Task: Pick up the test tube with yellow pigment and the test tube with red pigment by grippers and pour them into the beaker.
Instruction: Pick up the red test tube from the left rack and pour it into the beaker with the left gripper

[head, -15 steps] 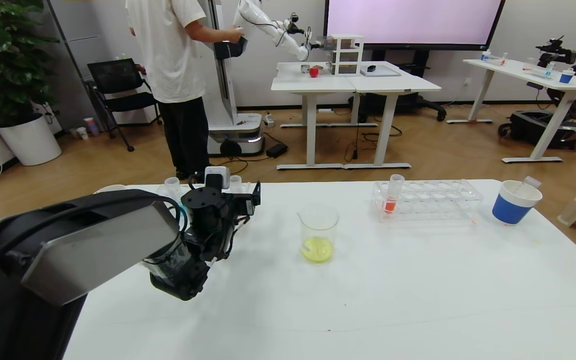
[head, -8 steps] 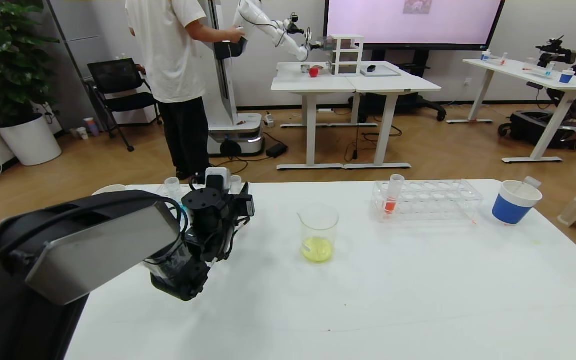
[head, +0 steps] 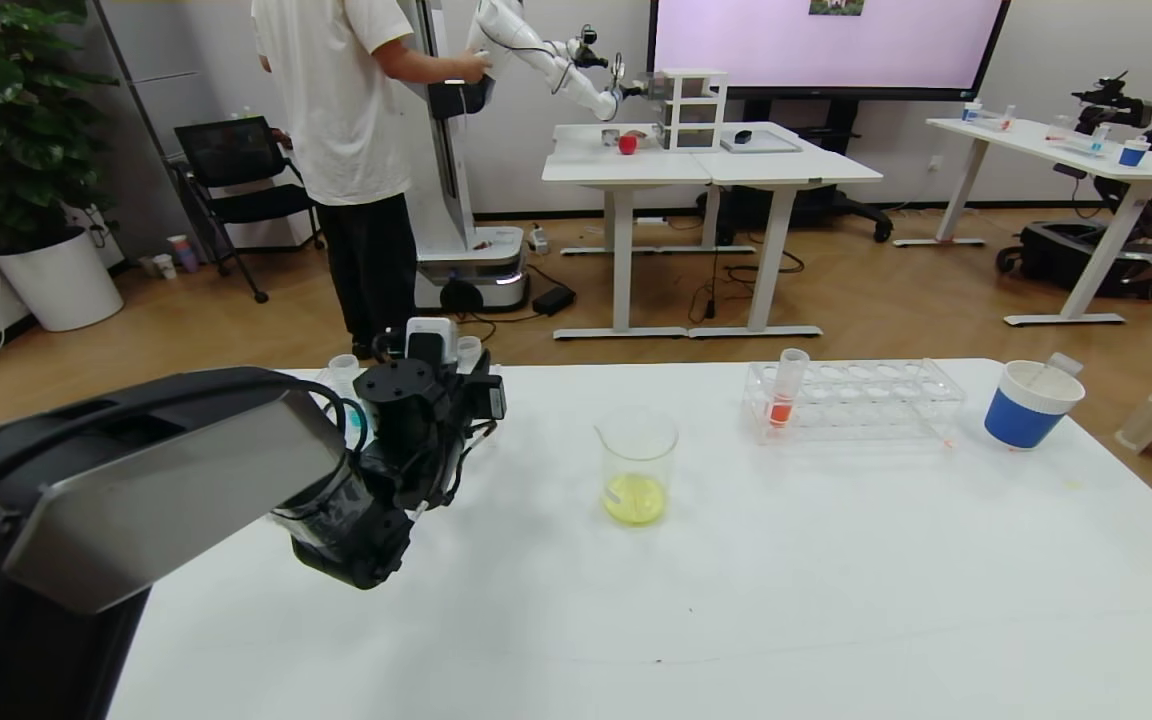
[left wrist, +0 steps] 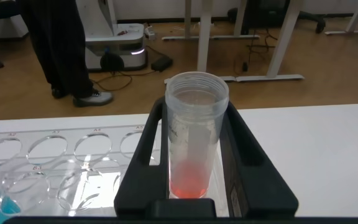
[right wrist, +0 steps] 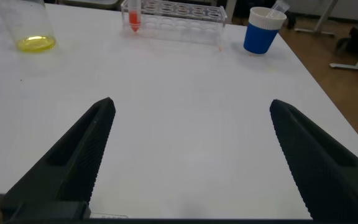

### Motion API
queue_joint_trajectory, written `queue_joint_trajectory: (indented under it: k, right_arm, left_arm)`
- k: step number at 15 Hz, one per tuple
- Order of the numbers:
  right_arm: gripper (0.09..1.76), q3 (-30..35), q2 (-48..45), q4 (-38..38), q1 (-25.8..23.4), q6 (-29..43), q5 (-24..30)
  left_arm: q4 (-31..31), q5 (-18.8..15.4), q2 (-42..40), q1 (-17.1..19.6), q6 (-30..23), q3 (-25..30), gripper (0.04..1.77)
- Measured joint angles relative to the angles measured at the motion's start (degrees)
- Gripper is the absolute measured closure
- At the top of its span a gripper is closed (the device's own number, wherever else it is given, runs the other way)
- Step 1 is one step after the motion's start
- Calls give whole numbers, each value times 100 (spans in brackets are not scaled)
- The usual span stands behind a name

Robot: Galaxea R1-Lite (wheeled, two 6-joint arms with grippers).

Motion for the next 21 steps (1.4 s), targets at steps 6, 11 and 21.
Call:
queue_joint_trajectory:
  k: [6, 11, 21]
  right_arm:
    - [11, 0, 0, 0, 0, 0, 0]
    - [11, 0, 0, 0, 0, 0, 0]
    - [11, 0, 0, 0, 0, 0, 0]
  left_arm:
    - [1104, -379, -974, 55, 9, -213, 131]
    - [1080, -1198, -1309, 29, 61, -251, 131]
    - [918, -4432, -1169, -257, 2625, -375, 131]
